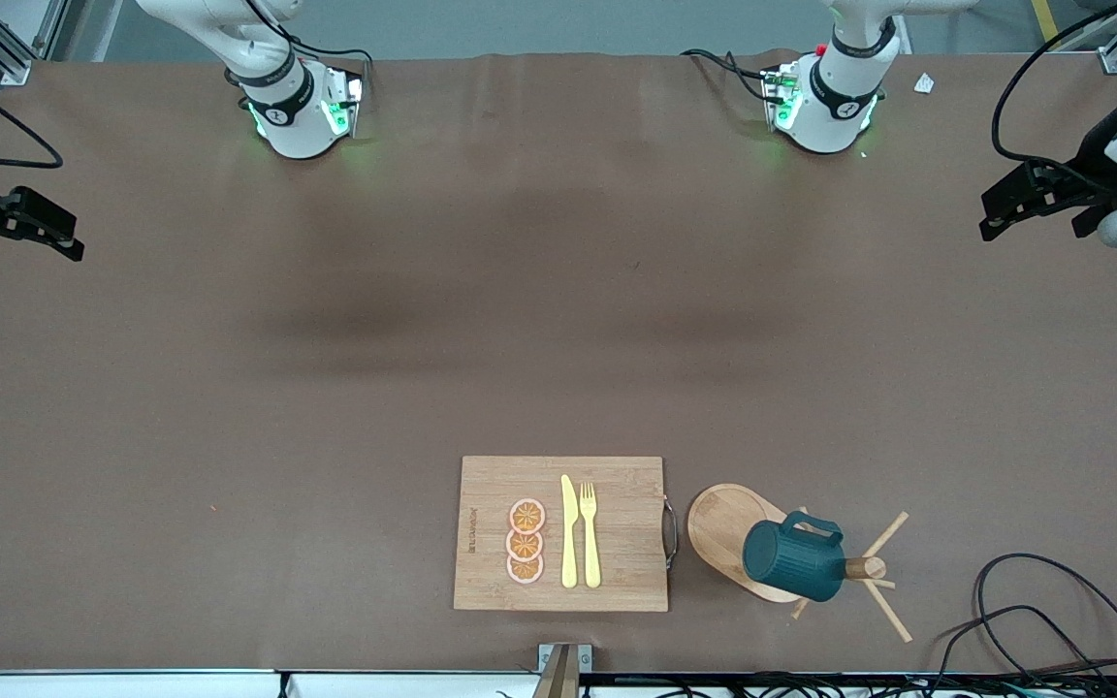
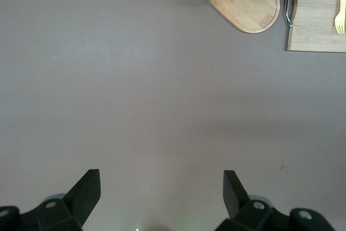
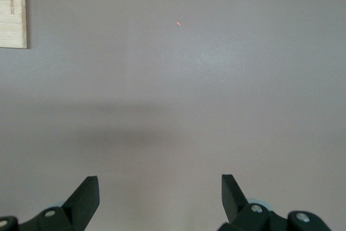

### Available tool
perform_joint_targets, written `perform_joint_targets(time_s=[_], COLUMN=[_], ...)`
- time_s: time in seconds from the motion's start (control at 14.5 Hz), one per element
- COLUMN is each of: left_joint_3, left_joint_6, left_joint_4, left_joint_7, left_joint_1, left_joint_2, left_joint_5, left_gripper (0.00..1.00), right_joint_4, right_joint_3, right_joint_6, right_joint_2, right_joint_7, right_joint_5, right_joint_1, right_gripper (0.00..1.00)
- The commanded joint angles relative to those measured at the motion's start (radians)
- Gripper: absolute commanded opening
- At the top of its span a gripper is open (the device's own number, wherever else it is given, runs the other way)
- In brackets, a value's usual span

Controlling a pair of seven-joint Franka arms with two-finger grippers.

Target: Transfer cup from left to right arm and place

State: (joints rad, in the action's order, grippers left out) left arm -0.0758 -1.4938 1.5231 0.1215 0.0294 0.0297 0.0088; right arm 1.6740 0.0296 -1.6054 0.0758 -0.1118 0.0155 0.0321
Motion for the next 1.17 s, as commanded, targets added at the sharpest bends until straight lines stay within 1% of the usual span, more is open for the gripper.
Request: perform_joint_targets(time_s=[0.0, 0.21, 0.48, 0.69, 0.83, 1.1], left_joint_3=[0.004, 0.005, 0.019, 0.017, 0.017, 0.016], left_joint_6=[0.006, 0.006, -0.003, -0.005, -0.019, -0.176], left_joint_4=[-0.014, -0.014, -0.023, -0.075, -0.100, -0.097], left_joint_7=[0.006, 0.003, 0.007, 0.032, 0.154, 0.349], left_joint_1=[-0.003, -0.005, -0.003, 0.003, 0.004, 0.007], left_joint_2=[0.004, 0.004, -0.020, -0.068, -0.094, -0.137], left_joint_5=[0.008, 0.011, 0.023, 0.008, -0.018, -0.087], left_gripper=[1.00, 1.00, 1.00, 1.00, 1.00, 1.00], right_joint_4=[0.016, 0.016, 0.016, 0.016, 0.016, 0.016], right_joint_3=[-0.008, -0.008, -0.008, -0.008, -0.008, -0.008], right_joint_6=[0.001, 0.001, 0.001, 0.002, 0.002, 0.002], right_joint_2=[0.022, 0.024, 0.024, 0.024, 0.024, 0.024], right_joint_7=[-0.017, -0.017, -0.017, -0.017, -0.017, -0.017], right_joint_5=[-0.009, -0.009, -0.009, -0.009, -0.009, -0.009], right_joint_1=[0.012, 0.012, 0.011, 0.011, 0.011, 0.009], right_gripper=[1.00, 1.00, 1.00, 1.00, 1.00, 1.00])
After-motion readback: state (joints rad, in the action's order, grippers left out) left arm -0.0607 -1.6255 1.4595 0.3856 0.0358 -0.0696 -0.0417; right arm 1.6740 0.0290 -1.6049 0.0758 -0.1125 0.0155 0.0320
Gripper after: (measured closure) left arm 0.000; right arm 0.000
